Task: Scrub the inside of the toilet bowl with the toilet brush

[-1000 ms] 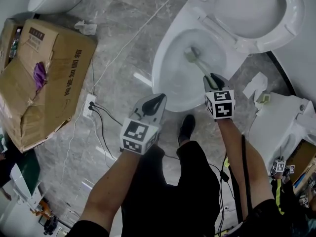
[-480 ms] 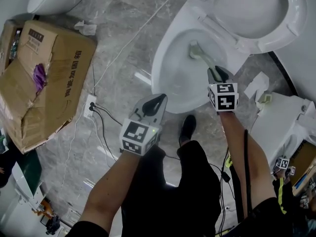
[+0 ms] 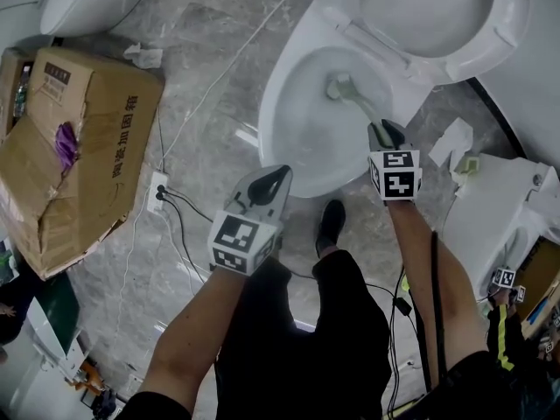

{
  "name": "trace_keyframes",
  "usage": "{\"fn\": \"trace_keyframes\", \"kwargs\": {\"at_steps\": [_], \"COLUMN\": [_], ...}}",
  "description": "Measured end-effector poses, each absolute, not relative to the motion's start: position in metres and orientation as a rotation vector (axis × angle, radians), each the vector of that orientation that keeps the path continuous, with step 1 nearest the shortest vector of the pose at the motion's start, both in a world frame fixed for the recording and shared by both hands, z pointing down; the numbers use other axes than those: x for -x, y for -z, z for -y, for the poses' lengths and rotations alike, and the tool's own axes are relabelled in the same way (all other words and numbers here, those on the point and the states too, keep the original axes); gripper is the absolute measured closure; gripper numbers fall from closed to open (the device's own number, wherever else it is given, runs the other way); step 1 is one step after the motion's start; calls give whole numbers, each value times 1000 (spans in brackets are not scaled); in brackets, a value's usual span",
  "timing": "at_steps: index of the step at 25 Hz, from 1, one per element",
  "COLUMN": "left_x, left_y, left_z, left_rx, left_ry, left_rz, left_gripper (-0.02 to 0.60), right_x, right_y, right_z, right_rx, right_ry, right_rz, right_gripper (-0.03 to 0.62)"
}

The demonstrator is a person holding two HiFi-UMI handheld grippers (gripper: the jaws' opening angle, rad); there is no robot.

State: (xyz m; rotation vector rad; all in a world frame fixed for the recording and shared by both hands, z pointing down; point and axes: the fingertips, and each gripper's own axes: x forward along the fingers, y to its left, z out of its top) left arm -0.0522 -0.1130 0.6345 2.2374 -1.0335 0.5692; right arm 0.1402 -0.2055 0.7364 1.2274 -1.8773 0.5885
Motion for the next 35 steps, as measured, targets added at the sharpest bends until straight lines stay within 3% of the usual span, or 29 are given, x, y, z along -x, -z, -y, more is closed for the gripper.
{"fn": "trace_keyframes", "kwargs": {"at_steps": [19, 35], "left_x": [50, 85], "left_y": [-630, -600], "left_z": [85, 67], "left_rx": [-2247, -2264], "left_ry": [-568, -553], "left_rz": [1009, 1040], "left_gripper": [572, 572], "right_x": [-134, -86], "right_y": [-732, -723], "right_z": [169, 137], "right_rx": [-1227, -1166], "right_ry": [-625, -756], "right_rz": [1878, 1858], "right_gripper": [484, 484]}}
